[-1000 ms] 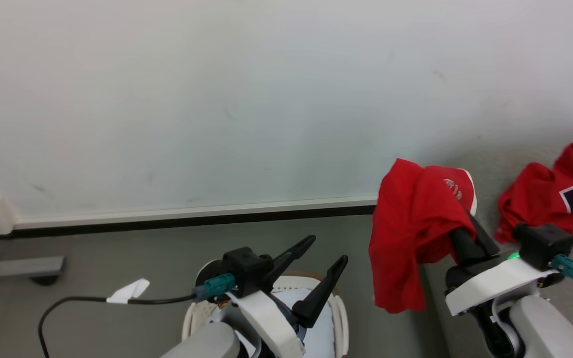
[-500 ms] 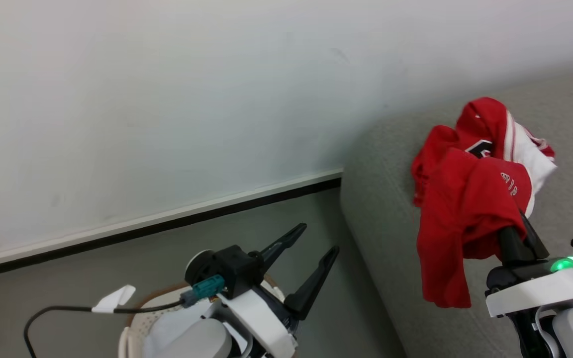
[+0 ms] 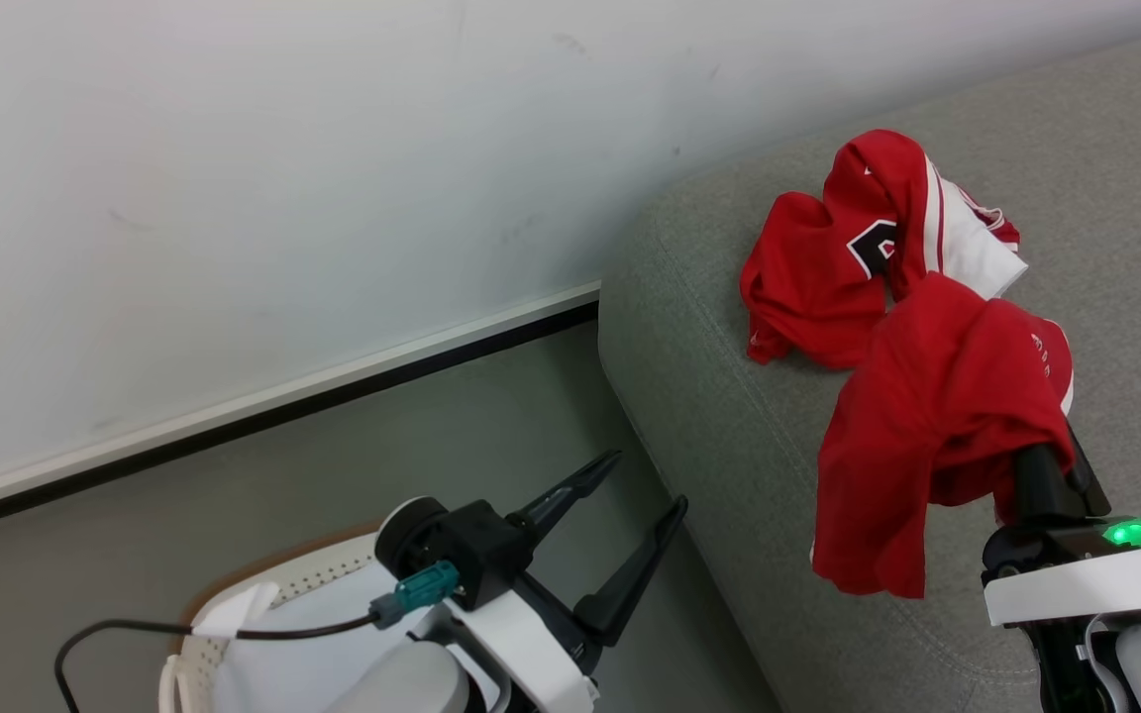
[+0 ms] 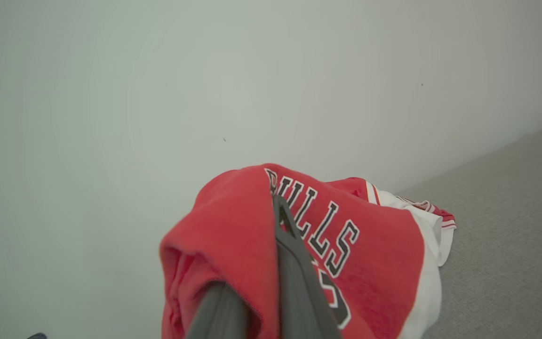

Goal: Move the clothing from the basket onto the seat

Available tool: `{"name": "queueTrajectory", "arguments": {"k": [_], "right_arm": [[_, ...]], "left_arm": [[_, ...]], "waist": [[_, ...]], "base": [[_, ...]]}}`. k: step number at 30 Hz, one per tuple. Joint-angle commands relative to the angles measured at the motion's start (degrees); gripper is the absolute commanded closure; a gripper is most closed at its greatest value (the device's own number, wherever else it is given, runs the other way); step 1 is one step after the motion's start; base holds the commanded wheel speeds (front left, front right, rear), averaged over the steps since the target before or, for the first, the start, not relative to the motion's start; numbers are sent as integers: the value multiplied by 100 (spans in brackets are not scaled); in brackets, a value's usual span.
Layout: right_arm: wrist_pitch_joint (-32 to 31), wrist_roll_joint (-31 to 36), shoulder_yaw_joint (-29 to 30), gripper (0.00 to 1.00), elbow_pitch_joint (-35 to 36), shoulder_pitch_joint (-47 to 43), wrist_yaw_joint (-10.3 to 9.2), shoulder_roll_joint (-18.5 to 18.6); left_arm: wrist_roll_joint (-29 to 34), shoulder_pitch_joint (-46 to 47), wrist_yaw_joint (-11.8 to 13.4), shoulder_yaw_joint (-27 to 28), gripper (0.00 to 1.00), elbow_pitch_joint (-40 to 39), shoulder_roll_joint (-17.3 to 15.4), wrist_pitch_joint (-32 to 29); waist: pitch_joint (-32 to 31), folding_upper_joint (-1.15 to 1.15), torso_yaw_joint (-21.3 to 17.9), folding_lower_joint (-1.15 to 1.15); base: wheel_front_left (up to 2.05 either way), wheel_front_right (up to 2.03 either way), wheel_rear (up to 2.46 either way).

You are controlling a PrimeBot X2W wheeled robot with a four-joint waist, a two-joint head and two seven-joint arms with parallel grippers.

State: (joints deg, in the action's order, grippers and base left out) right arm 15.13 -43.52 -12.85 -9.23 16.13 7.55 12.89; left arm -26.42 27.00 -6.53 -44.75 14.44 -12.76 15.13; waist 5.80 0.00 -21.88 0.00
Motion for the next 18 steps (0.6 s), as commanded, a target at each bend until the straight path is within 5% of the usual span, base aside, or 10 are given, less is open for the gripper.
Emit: {"name": "queueTrajectory", "arguments": {"k": [1,9,18], "right_arm": [[1,-94,29,100,28,-58,-13,33],[1,-469,271,100,-3,407,-13,363],[-87,-1121,700,100,-675,1652,-13,1175]], "left_arm": [[43,-46,-17,32,0,16,5,1],[98,102,-86,5,0,33,-16,1],[50,430,-95,-51,0,-103,-379,0]], "waist": [[38,0,7,0],[408,0,243,0],[1309,0,620,0]], "base": [[0,0,0],[0,0,0],[0,0,0]]}}
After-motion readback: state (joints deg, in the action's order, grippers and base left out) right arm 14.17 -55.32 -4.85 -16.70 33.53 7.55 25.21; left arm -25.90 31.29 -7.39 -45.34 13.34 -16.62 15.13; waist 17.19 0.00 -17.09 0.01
